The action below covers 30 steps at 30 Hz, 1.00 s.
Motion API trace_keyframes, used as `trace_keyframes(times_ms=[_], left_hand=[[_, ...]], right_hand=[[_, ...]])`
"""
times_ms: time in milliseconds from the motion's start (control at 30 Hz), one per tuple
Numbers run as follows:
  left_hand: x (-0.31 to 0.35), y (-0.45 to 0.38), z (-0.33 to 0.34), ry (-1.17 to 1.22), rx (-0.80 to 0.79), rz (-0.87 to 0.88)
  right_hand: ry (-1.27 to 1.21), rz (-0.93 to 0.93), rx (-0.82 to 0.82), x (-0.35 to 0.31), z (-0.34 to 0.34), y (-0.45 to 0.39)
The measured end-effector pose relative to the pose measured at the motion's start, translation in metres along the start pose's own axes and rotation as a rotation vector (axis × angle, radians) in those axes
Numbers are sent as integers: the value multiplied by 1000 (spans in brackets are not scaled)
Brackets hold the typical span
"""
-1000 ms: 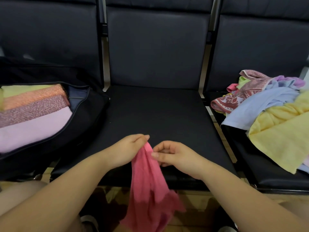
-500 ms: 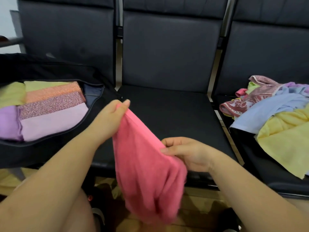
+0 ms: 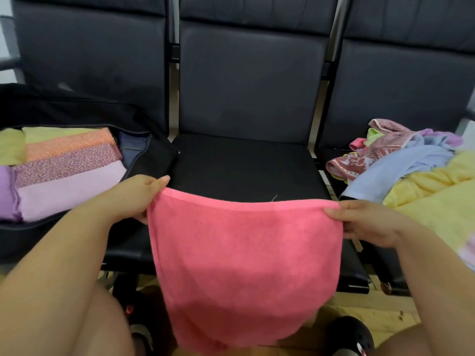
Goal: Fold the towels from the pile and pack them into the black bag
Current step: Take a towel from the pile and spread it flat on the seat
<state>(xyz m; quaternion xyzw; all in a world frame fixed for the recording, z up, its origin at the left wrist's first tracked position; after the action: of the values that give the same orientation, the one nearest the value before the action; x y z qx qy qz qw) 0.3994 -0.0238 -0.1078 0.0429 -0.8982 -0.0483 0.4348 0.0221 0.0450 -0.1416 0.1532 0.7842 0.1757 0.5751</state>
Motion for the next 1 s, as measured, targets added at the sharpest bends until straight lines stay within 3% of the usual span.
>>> trace_keyframes(times_ms=[100,167,233,367,500,567,633,800,867,900,1000], left_hand=[[11,31,27,372,-406,-102],[30,38,21,589,-486,-35],[30,27,12,526,-389,22],[14,-2,5,-167,-106,118],[10,-7,9,-296,-176,79],[1,-1,18,-309,-320,-18],[-2,1,22,-247,-353,-84],[7,-28,24,252,-90,-81],[15,-43,28,384,30,-14],[22,-49,33,349,75,59],[32,-51,77,136,32,215]], right_hand=[[-288,-45,-101,-14,4,19],[-388,-111,-82,-25,-3,27],[-381,-102,19,-23,-14,23],[-54,-89,413,-11,-54,12],[259,-197,547,-27,-74,17],[349,-222,605,-32,-81,16],[395,-221,656,-34,-85,14],[203,-264,747,-31,-82,-4],[349,-306,862,-38,-77,-11],[411,-335,848,-42,-66,-17],[454,-352,560,-25,-7,-52]])
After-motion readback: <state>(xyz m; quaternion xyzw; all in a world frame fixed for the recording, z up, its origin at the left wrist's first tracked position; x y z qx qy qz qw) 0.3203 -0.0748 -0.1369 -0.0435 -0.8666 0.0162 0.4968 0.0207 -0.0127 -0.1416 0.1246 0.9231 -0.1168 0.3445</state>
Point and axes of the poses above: each hand's wrist, its own y-axis away from the middle knuckle, its own z-axis out of the palm, x = y × z, the point moved 10 cm from there along -y, towards the middle knuckle, and after that the axes turned 6 degrees about x, right-handed, at the moved point
